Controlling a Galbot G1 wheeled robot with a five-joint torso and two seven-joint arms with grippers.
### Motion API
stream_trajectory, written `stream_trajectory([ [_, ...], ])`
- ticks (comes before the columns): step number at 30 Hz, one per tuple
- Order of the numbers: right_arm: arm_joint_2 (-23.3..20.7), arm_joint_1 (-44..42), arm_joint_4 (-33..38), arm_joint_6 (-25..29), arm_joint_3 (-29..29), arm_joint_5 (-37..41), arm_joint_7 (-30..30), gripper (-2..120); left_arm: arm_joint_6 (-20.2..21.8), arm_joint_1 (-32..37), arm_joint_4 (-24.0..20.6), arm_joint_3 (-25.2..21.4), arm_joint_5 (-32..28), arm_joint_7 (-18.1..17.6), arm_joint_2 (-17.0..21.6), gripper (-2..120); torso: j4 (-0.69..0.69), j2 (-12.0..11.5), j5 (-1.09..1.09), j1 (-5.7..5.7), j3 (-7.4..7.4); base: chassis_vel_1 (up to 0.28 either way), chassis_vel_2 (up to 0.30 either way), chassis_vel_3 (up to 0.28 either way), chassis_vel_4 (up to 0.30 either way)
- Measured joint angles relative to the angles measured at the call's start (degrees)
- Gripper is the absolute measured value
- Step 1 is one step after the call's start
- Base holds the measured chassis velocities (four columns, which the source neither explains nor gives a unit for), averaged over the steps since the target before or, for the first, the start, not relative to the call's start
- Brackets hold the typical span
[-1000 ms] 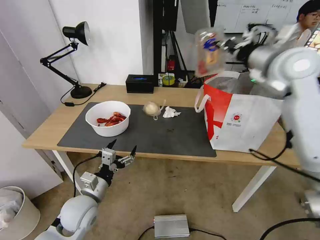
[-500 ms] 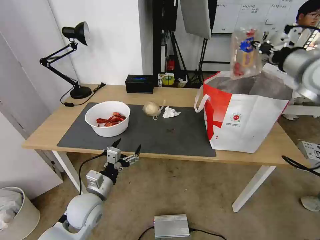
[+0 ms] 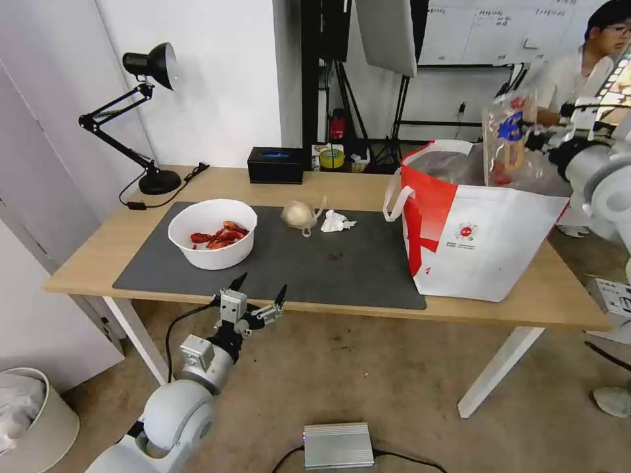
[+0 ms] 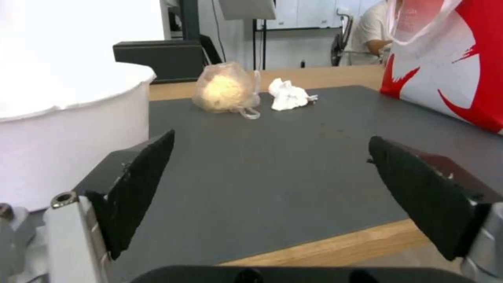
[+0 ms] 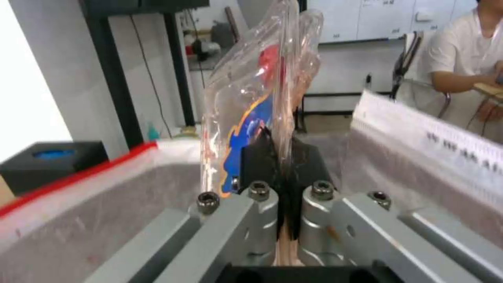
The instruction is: Pick up the trash from the table and place it into the takeout bag.
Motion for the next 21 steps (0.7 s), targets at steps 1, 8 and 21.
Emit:
stream_trajectory([
  [1,-0.16,-0.87,0.6,-0.26,0.25,0.12,0.36,0,0.0,0.06,-0.07,0.0,0.05,0.0,0.02,100,0.0,0.0,0.0,0.0,0.0,0.0,0.0,0.0,0.0],
  [8,0.02,-4.78,2.34,-0.6,1.28,0.42,1.9,0,-0.02,0.58,-0.25,0.14,0.69,0.0,-0.04,100,0.0,0.0,0.0,0.0,0.0,0.0,0.0,0.0,0.0],
  [21,0.84,-6.24,4.11,-1.47,1.7,3.12,5.72,0,-0.04,0.48,-0.34,0.06,0.78,0.0,0.14,100,0.0,0.0,0.0,0.0,0.01,0.0,0.0,0.0,0.0],
])
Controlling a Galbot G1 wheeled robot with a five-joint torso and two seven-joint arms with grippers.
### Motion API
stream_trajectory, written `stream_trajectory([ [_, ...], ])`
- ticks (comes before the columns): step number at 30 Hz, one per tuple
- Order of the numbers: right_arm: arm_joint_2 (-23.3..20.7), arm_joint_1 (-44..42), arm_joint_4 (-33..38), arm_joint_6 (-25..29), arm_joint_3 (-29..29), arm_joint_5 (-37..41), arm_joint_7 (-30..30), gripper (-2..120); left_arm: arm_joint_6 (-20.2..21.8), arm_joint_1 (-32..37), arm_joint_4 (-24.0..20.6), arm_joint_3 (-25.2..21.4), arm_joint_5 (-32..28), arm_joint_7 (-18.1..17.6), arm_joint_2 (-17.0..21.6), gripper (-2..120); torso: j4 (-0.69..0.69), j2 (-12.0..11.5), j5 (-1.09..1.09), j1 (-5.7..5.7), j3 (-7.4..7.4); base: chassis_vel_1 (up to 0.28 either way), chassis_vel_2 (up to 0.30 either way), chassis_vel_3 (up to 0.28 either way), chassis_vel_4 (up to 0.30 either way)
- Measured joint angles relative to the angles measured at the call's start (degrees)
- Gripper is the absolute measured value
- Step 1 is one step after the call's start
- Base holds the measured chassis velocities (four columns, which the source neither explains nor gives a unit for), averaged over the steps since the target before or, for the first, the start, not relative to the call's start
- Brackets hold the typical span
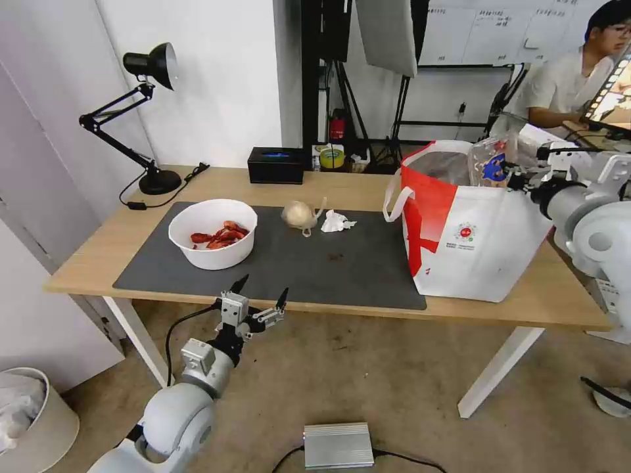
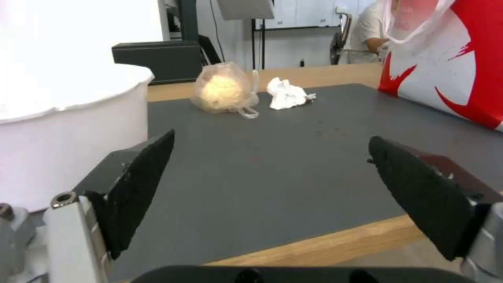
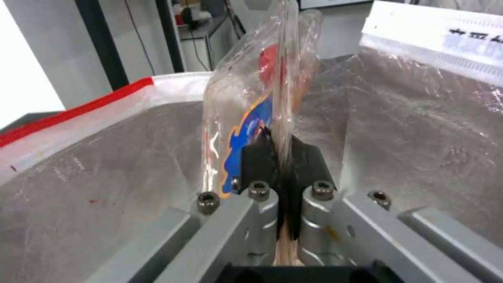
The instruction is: Pick up the trash from the table and place it into the takeout bag.
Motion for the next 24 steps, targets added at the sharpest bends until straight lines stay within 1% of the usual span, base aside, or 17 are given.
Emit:
stream_trajectory([
  [1,0.0,0.0,0.0,0.0,0.0,0.0,0.0,0,0.0,0.0,0.0,0.0,0.0,0.0,0.0,100,0.0,0.0,0.0,0.0,0.0,0.0,0.0,0.0,0.0],
  [2,-0.04,0.22,0.08,-0.13,0.0,0.8,0.48,3,0.0,-0.04,-0.01,-0.03,-0.01,0.0,0.01,100,0.0,0.0,0.0,0.0,0.0,0.0,0.0,0.0,0.0],
  [3,-0.11,0.55,0.16,-0.33,0.01,2.35,0.93,9,0.0,-0.08,-0.02,-0.06,-0.02,-0.01,0.01,100,0.0,0.0,0.0,0.0,0.0,0.0,0.0,0.0,0.0],
  [4,-0.11,0.55,0.16,-0.33,0.01,2.35,0.93,9,0.0,-0.08,-0.02,-0.06,-0.02,-0.01,0.01,100,0.0,0.0,0.0,0.0,0.0,0.0,0.0,0.0,0.0],
  [7,-0.33,1.73,0.17,-0.54,0.34,5.86,1.45,24,-0.01,-0.34,-0.01,0.0,-0.06,-0.02,0.0,100,0.0,0.0,0.0,0.0,0.0,0.0,0.0,0.0,0.0],
  [8,-0.33,1.73,0.17,-0.54,0.34,5.86,1.45,24,-0.01,-0.34,-0.01,0.0,-0.06,-0.02,0.0,100,0.0,0.0,0.0,0.0,0.0,0.0,0.0,0.0,0.0],
  [10,-0.6,2.23,0.28,-0.61,0.34,6.2,1.5,36,0.01,-0.54,0.08,0.07,-0.07,-0.02,0.04,100,0.0,0.0,0.0,0.0,0.0,0.0,0.0,0.0,0.0],
  [12,-0.64,2.28,0.34,-0.61,0.34,6.21,1.5,37,0.02,-0.55,0.08,0.08,-0.07,-0.02,0.04,100,0.0,0.0,0.0,0.0,0.0,0.0,0.0,0.0,0.0],
  [14,-0.96,2.37,0.93,-0.61,0.4,6.46,1.32,51,0.05,-0.56,0.04,0.06,-0.08,-0.03,0.05,100,0.0,0.0,0.0,0.0,0.0,0.0,0.0,0.0,0.0],
  [15,-0.96,2.37,0.93,-0.61,0.4,6.46,1.32,51,0.05,-0.56,0.04,0.06,-0.08,-0.03,0.05,100,0.0,0.0,0.0,0.0,0.0,0.0,0.0,0.0,0.0],
  [16,-1.04,2.37,1.22,-0.62,0.5,7.04,1.23,56,0.07,-0.52,-0.06,-0.02,-0.1,-0.05,0.05,100,0.0,0.0,0.0,0.0,0.0,0.0,0.0,0.0,0.0],
  [17,-1.07,2.37,1.4,-0.61,0.57,7.49,1.15,57,0.07,-0.5,-0.14,-0.1,-0.12,-0.06,0.04,100,0.0,0.0,0.0,0.0,0.0,0.0,0.0,0.0,0.0],
  [18,-1.08,2.34,1.94,-0.43,0.82,8.59,0.77,64,0.07,-0.48,-0.37,-0.36,-0.22,-0.09,0.02,100,0.0,0.0,0.0,0.0,0.0,0.0,0.0,0.0,0.0],
  [19,-1.08,2.34,1.94,-0.43,0.82,8.59,0.77,64,0.07,-0.48,-0.37,-0.36,-0.22,-0.09,0.02,100,0.0,0.0,0.0,0.0,0.0,0.0,0.0,0.0,0.0],
  [22,-1.08,2.2,4.3,1.24,1.6,12.17,-1.37,79,0.07,-0.27,-1.05,-1.26,-0.44,-0.12,0.05,100,0.0,0.0,0.0,0.0,0.0,0.0,0.0,0.0,0.0],
  [23,-1.08,2.2,4.3,1.24,1.6,12.17,-1.37,79,0.07,-0.27,-1.05,-1.26,-0.44,-0.12,0.05,100,0.0,0.0,0.0,0.0,0.0,0.0,0.0,0.0,0.0],
  [24,-1.1,2.13,5.44,2.06,1.71,14.01,-1.82,83,0.03,-0.19,-1.17,-1.59,-0.45,-0.12,0.12,100,0.0,0.0,0.0,0.0,-0.01,0.0,0.0,0.0,0.0],
])
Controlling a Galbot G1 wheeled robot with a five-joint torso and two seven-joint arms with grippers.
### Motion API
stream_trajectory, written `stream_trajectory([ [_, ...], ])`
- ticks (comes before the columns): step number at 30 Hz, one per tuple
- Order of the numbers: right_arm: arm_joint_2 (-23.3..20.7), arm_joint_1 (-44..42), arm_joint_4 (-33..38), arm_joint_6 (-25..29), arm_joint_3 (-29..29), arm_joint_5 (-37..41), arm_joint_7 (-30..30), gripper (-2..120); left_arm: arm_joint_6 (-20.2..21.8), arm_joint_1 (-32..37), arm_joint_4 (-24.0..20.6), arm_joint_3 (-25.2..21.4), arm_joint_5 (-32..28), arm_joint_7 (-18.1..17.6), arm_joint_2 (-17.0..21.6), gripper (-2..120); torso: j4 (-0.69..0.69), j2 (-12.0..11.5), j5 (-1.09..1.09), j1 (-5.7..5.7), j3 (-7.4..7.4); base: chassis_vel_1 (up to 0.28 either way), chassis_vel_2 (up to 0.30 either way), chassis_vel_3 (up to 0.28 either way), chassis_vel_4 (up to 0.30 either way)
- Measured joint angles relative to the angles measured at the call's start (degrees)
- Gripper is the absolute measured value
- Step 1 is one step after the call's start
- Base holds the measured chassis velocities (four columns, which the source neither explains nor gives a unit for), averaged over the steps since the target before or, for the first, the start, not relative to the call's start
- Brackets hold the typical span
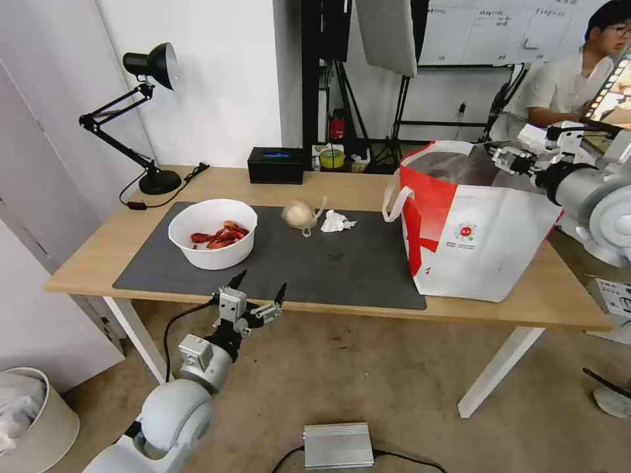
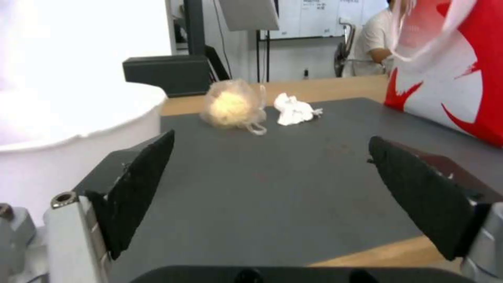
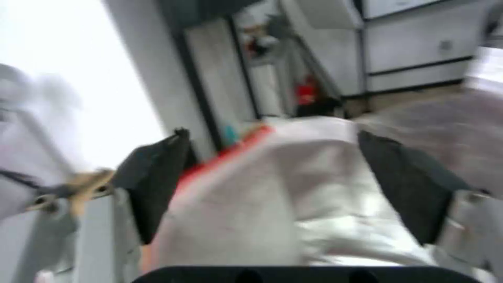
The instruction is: Pick up the trash from the table and place it into the takeout bag.
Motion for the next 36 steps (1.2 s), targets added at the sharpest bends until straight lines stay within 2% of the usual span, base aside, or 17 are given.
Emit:
stream_trajectory([
  [1,0.0,-0.05,0.55,0.3,0.03,0.85,-0.02,84,-0.06,0.05,-0.06,-0.16,0.0,0.0,0.03,100,0.0,0.0,0.0,0.0,0.0,0.0,0.0,0.0,0.0],
  [2,-0.04,-0.69,2.66,1.42,0.05,3.05,-0.46,92,-0.46,0.16,-0.12,-0.58,0.0,0.0,0.09,100,0.01,0.0,-0.01,0.0,0.0,0.0,0.0,0.0,0.0],
  [4,-0.15,-1.84,4.4,2.56,0.06,3.71,-1.52,96,-0.95,0.26,-0.12,-0.88,0.02,0.02,0.12,100,0.01,0.0,-0.01,0.0,0.0,0.0,0.0,0.0,0.0],
  [7,-0.54,-7.55,9.79,6.13,0.41,1.46,-6.82,100,-1.93,0.79,-0.01,-1.82,0.19,0.08,0.22,100,0.0,0.0,-0.01,0.0,-0.01,0.0,0.0,0.0,0.0],
  [8,-0.54,-7.55,9.79,6.13,0.41,1.46,-6.82,100,-1.93,0.79,-0.01,-1.82,0.19,0.08,0.22,100,0.0,0.0,-0.01,0.0,-0.01,0.0,0.0,0.0,0.0],
  [9,-0.6,-8.72,10.61,7.06,0.42,0.0,-8.07,100,-2.04,0.92,0.01,-2.04,0.23,0.08,0.24,100,0.0,0.0,0.0,0.0,-0.01,0.0,0.0,0.0,0.0],
  [10,-0.73,-11.76,12.3,9.68,0.43,-5.07,-11.31,100,-2.3,1.28,0.09,-2.56,0.37,0.13,0.36,100,0.0,0.0,0.0,0.0,-0.01,0.0,0.0,0.0,0.0],
  [11,-0.73,-11.76,12.3,9.68,0.43,-5.07,-11.31,100,-2.3,1.28,0.09,-2.56,0.37,0.13,0.36,100,0.0,0.0,0.0,0.0,-0.01,0.0,0.0,0.0,0.0],
  [13,-0.72,-15.11,13.6,12.47,0.42,-10.31,-14.58,100,-2.49,1.58,0.14,-3.0,0.61,0.18,0.47,100,0.0,0.0,0.0,0.0,-0.01,0.0,0.0,0.0,0.0],
  [14,-0.28,-18.81,14.73,14.91,0.69,-14.79,-16.91,100,-2.58,1.92,0.14,-3.43,0.8,0.22,0.48,100,0.0,0.0,0.0,0.0,-0.01,0.0,0.0,0.0,0.0],
  [16,0.33,-21.64,15.45,16.41,0.96,-17.24,-17.92,100,-2.61,2.15,0.14,-3.68,0.94,0.26,0.47,100,0.0,0.0,0.0,0.0,-0.01,0.0,0.0,0.0,0.0],
  [22,5.09,-32.53,17.18,23.17,-0.52,-26.97,-18.31,100,-2.63,3.28,0.1,-5.08,2.87,0.27,-0.03,100,-0.03,0.0,0.0,-0.01,-0.01,0.0,0.0,0.0,0.0],
  [24,5.96,-33.3,17.02,23.95,-1.47,-28.57,-18.22,100,-2.62,3.94,-0.13,-5.68,3.33,0.27,-0.28,100,-0.02,0.0,0.01,-0.01,0.0,0.0,0.0,0.0,0.0],
  [26,8.13,-35.92,16.56,25.2,-3.04,-32.44,-17.89,100,-2.62,5.09,-0.52,-6.7,4.11,0.2,-0.71,100,0.03,0.0,0.0,-0.01,0.0,0.0,0.0,0.0,0.0],
  [31,10.2,-39.68,15.65,28.36,-3.53,-38.17,-17.73,100,-2.54,5.49,-0.55,-6.86,4.39,0.17,-0.79,100,-0.01,0.0,-0.01,-0.01,0.0,0.0,0.0,0.0,0.0],
  [36,12.13,-43.49,13.39,34.11,-4.4,-43.1,-17.08,100,-2.49,6.02,-0.18,-6.82,4.69,0.18,-0.83,100,0.0,0.0,0.01,-0.01,0.0,0.0,0.0,0.0,0.0],
])
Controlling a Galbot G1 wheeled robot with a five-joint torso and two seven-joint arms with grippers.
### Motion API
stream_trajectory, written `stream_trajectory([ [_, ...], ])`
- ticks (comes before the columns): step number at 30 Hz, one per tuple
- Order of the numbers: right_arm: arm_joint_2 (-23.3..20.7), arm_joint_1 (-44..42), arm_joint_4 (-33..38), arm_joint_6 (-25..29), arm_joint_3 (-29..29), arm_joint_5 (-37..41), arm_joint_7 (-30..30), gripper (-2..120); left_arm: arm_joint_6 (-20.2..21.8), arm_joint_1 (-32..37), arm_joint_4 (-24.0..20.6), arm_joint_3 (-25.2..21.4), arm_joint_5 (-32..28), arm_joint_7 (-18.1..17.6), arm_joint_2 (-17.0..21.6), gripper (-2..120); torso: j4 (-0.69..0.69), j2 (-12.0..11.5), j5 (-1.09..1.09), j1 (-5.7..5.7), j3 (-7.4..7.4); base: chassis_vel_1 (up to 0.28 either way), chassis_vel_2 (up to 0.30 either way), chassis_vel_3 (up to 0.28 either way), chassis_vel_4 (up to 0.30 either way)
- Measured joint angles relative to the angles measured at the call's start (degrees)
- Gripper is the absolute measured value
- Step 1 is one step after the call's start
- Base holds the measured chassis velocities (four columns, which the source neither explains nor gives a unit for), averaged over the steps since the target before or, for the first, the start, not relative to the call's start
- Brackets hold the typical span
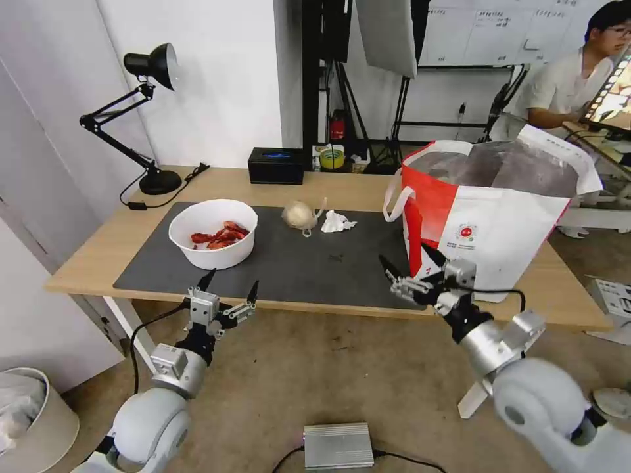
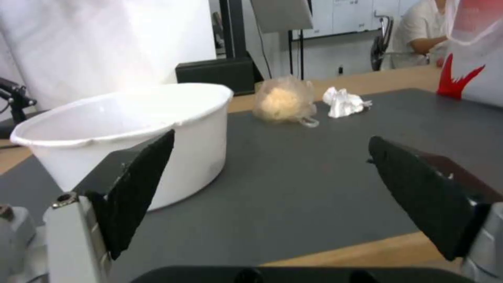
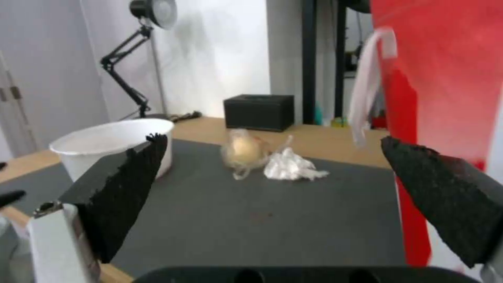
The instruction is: Pick up the trash from the table and place it into the takeout bag.
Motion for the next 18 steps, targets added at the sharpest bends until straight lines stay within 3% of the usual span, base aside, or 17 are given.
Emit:
stream_trajectory([
  [5,1.5,-1.96,-1.49,3.67,-0.41,-3.09,1.33,100,0.39,0.44,0.22,0.23,0.21,0.08,0.05,100,0.0,0.0,0.0,0.0,0.0,0.0,0.0,0.0,0.0],
  [18,3.8,-6.89,-2.34,6.08,-0.99,-6.88,2.51,100,1.43,1.09,1.02,0.12,0.05,0.34,0.11,100,0.0,0.0,-0.01,0.01,0.01,0.0,0.0,0.0,0.0],
])
